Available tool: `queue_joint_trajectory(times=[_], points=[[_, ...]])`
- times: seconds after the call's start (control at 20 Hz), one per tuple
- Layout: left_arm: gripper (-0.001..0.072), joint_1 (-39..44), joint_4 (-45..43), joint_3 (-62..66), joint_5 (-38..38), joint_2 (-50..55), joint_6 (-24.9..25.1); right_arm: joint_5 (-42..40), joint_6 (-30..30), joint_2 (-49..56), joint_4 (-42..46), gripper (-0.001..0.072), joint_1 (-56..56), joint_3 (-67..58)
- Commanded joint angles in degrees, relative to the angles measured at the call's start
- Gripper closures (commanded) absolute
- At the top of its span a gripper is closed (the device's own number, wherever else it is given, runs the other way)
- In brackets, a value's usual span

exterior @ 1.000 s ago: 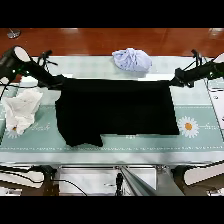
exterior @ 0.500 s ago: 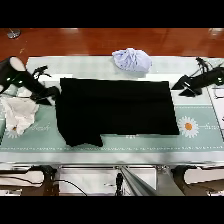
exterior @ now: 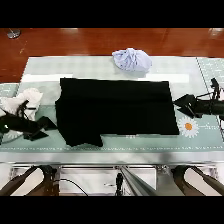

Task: Fold the shirts.

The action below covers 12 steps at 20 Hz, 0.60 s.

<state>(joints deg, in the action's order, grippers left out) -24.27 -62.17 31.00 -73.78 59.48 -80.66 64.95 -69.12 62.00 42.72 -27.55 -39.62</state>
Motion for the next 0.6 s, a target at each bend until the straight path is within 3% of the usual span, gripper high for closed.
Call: queue_joint_trajectory(times=[0.0, 0.3, 0.55], points=[[0.0005, -0.8, 10.6, -10.9, 4.0, -4.8, 3.5, -1.3, 3.3, -5.3, -5.8, 0.0092, -0.4, 6.9], [0.0005, 3.5, 16.0, -14.4, 6.7, -4.7, 3.1, -1.1, 3.3, -5.7, -7.1, 0.0092, -0.4, 6.9], [0.0005, 13.0, 19.3, -15.3, 8.7, -4.7, 3.1, -1.1, 2.9, -5.7, -7.5, 0.0093, -1.3, 6.8]])
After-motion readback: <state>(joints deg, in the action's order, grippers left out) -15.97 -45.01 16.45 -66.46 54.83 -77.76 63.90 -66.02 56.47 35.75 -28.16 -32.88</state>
